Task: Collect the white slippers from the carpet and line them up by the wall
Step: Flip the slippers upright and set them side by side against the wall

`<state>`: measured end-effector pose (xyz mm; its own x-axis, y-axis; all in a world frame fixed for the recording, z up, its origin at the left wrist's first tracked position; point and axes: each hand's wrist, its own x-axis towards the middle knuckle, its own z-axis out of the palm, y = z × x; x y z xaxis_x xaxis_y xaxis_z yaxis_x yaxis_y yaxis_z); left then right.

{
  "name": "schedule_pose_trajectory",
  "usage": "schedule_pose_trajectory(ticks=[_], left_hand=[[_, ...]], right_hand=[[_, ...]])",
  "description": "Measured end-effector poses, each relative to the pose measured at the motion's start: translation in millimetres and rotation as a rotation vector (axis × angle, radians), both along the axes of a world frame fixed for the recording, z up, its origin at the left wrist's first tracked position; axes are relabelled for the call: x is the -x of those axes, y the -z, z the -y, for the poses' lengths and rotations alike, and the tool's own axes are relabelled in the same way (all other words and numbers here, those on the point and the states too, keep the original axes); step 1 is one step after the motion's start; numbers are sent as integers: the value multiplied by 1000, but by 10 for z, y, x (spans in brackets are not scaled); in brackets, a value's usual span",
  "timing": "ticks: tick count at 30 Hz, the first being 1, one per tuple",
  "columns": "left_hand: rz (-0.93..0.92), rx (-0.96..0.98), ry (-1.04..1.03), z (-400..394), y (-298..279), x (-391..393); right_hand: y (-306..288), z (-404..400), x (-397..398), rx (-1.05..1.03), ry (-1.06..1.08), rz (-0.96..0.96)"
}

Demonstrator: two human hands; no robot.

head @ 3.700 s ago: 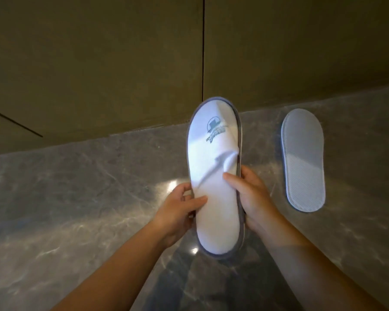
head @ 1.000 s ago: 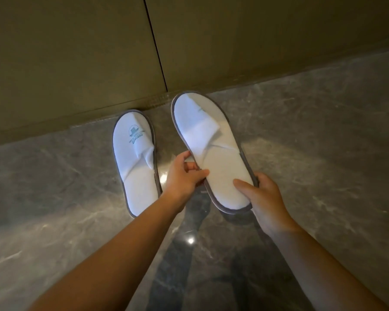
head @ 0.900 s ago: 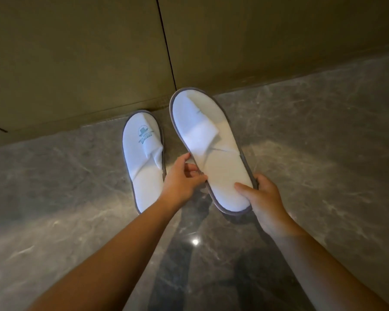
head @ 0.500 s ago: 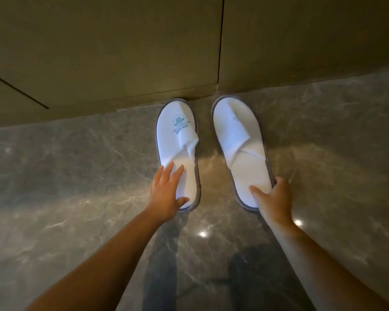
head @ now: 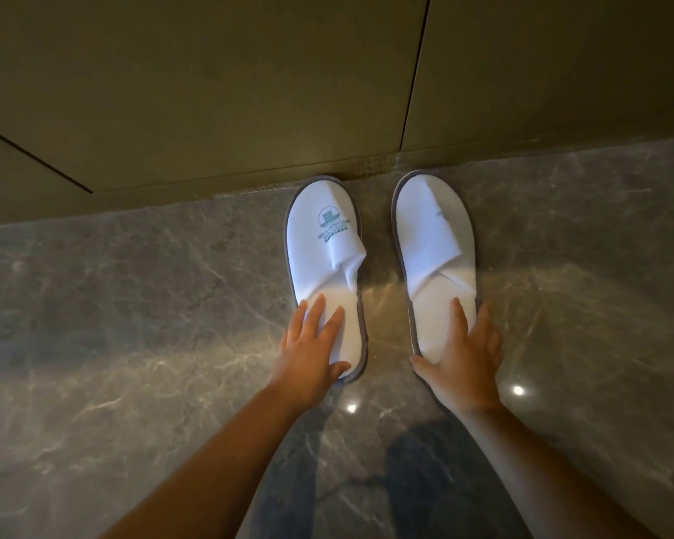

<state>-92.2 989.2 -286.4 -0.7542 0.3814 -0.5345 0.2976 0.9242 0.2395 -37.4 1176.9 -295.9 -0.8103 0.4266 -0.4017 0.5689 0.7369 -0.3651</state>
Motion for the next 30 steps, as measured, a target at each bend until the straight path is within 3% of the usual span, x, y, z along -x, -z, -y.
schedule_pose_trajectory(ticks=[24,30], left_hand=[[-20,-21,-29,-16,17,-23],[18,-38,-92,42,-398,100]], right_hand=[[4,-109,43,0,-94,25],[-543,-145,102,-7,-155,-93]])
